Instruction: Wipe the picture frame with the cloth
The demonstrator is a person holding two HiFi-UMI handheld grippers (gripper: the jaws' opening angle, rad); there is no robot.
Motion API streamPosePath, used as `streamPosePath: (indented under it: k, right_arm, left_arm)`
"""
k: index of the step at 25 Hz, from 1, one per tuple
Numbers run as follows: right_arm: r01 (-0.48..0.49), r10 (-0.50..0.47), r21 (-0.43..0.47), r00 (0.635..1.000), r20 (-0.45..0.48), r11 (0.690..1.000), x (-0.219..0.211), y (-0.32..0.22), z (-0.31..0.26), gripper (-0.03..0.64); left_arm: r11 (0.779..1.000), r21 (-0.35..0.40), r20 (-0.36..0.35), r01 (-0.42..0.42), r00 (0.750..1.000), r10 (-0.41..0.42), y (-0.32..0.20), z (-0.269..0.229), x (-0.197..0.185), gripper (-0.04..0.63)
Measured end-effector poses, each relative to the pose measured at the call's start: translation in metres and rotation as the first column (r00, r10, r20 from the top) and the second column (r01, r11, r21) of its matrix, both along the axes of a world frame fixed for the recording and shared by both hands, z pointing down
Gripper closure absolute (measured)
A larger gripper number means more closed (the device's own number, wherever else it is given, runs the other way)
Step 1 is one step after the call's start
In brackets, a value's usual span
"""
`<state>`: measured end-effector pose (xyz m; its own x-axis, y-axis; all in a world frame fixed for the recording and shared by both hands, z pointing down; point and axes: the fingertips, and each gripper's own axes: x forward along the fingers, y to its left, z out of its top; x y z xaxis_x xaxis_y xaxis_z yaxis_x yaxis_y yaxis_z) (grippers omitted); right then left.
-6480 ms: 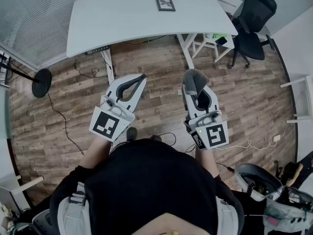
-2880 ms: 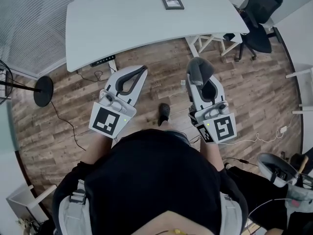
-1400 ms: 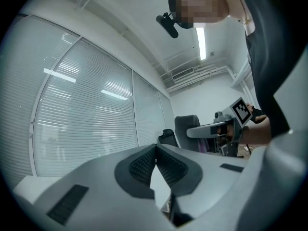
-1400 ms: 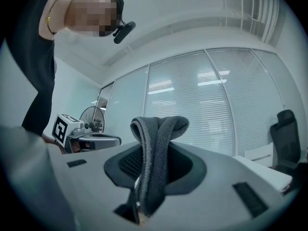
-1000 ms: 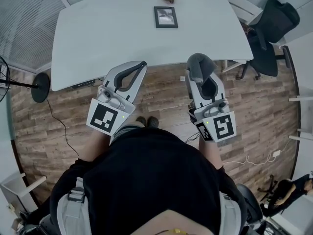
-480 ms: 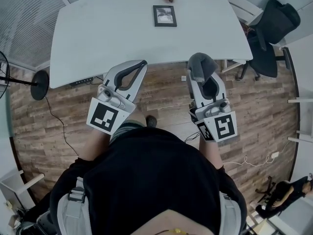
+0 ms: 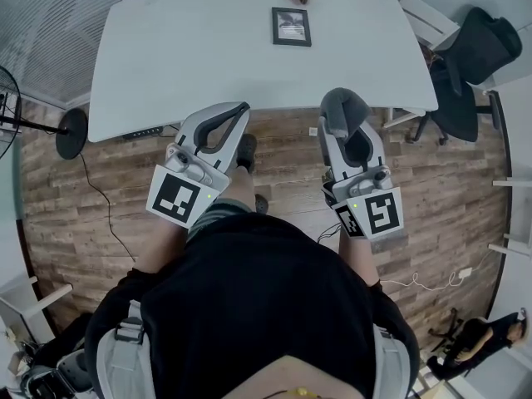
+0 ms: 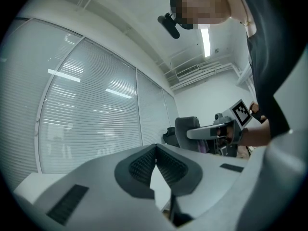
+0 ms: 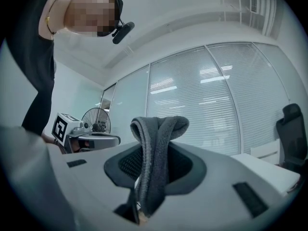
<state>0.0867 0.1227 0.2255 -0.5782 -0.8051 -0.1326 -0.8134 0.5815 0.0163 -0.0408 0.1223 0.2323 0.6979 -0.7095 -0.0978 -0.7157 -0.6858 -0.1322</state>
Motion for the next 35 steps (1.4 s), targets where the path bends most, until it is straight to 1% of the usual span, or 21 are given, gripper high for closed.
streamPosePath:
  k: [2, 5, 7, 11, 19, 25, 35]
  right_arm:
    - [-0.008, 0.008, -0.004, 1.000, -0.019, 1.000, 0.002, -0.006, 0.004, 0.508]
    - [-0.018, 0.018, -0.009, 1.000, -0.017, 1.000, 0.006, -0.020, 0.004, 0.508]
    - [-0.023, 0.023, -0.007, 1.000, -0.007, 1.000, 0.009, -0.033, 0.003, 0.508]
    - [-0.046, 0.046, -0.010, 0.999, -0.024, 0.999, 0.013, -0.056, 0.007, 0.508]
    - [-0.073, 0.073, -0.007, 0.997, -0.028, 0.997, 0.013, -0.112, 0.006, 0.508]
    - [-0.105, 0.104, -0.015, 0.994, -0.031, 0.994, 0.023, -0.154, 0.006, 0.508]
    - [-0.115, 0.115, -0.026, 0.993, -0.027, 0.993, 0.017, -0.208, 0.003, 0.508]
  left_arm:
    - [1.000, -0.004, 0.002, -0.009, 1.000, 0.009, -0.006, 0.002, 0.002, 0.583]
    - [1.000, -0.013, 0.006, -0.021, 1.000, 0.021, -0.023, 0.006, 0.005, 0.583]
    - [1.000, -0.010, 0.008, -0.029, 1.000, 0.029, -0.037, 0.006, 0.008, 0.582]
    - [0.999, 0.003, 0.005, -0.051, 0.999, 0.051, -0.062, 0.005, 0.012, 0.583]
    - [0.997, 0.005, -0.003, -0.075, 0.997, 0.075, -0.124, 0.003, 0.014, 0.583]
    - [0.995, 0.002, -0.011, -0.097, 0.995, 0.097, -0.166, 0.003, 0.021, 0.583]
    - [0.993, -0.006, -0.012, -0.116, 0.993, 0.116, -0.222, -0.002, 0.020, 0.583]
